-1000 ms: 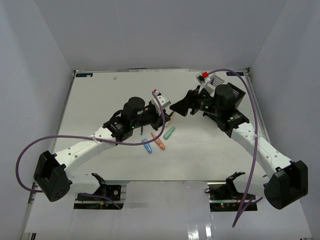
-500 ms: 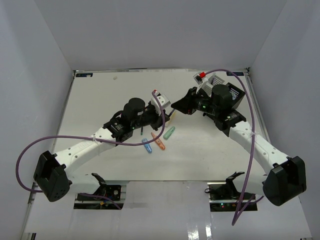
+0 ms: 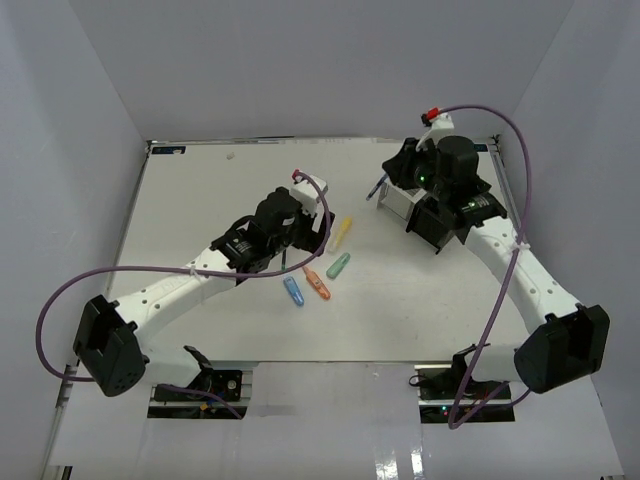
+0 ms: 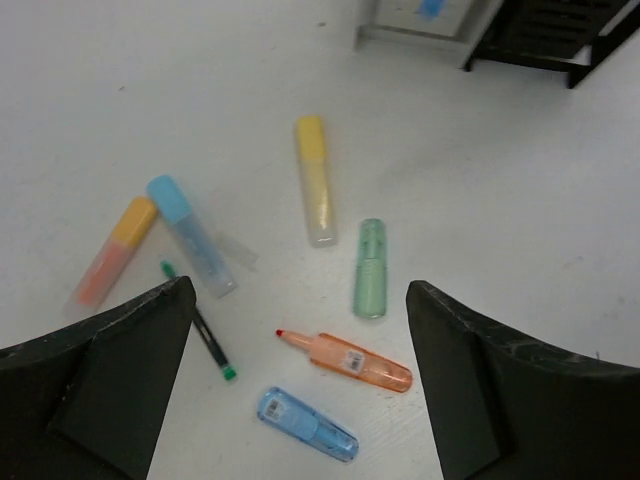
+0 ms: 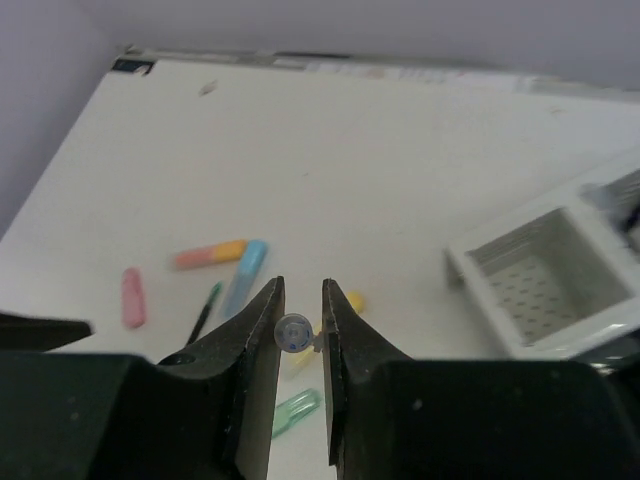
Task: Sort the stationery into containers
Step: Place the pen in the storage box.
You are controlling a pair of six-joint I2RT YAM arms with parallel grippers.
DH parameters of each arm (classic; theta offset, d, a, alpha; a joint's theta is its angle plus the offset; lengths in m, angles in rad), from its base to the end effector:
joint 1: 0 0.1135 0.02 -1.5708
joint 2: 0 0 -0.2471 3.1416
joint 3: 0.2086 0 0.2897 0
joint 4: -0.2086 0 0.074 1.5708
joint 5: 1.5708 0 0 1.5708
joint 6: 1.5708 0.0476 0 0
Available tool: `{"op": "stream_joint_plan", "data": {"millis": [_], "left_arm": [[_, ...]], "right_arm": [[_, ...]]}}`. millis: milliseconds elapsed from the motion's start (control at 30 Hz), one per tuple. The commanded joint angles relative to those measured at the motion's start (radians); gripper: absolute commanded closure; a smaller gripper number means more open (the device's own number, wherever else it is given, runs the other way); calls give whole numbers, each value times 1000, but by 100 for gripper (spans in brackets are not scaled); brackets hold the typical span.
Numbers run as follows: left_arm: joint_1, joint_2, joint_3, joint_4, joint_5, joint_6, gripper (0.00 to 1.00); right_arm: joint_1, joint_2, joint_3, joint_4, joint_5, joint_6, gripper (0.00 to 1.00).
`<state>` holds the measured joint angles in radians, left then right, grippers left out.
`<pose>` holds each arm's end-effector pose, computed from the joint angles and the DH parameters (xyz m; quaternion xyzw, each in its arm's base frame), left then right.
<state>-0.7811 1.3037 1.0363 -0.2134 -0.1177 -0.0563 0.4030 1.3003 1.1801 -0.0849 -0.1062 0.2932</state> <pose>0.2536 -0.2435 0.2787 0.2741 0.8090 -0.1645 0.4933 0.3304 0.1463 0.3525 -0.0759 0.7717 0.2536 0.5783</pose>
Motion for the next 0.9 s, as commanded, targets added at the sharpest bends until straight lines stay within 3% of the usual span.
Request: {"op": "stream_joint_plan", "data": {"millis": [0, 167, 333, 533, 867], "left_arm": [[16, 25, 50, -148, -287, -86, 2], [118, 19, 9, -208, -219, -177, 2], [238, 12, 7, -213, -117, -224, 2], [261, 2, 11, -219, -108, -221, 2], [264, -6, 7, -216, -138, -206, 2]], "right_arm": [[-56, 40, 154, -38, 258, -120, 92], [-128, 173, 314, -35, 436, -193, 92], [-210, 328, 495, -38, 436, -232, 92], [-254, 480, 630, -85, 430, -261, 92], [-276, 651, 636, -85, 356, -246, 92]]}}
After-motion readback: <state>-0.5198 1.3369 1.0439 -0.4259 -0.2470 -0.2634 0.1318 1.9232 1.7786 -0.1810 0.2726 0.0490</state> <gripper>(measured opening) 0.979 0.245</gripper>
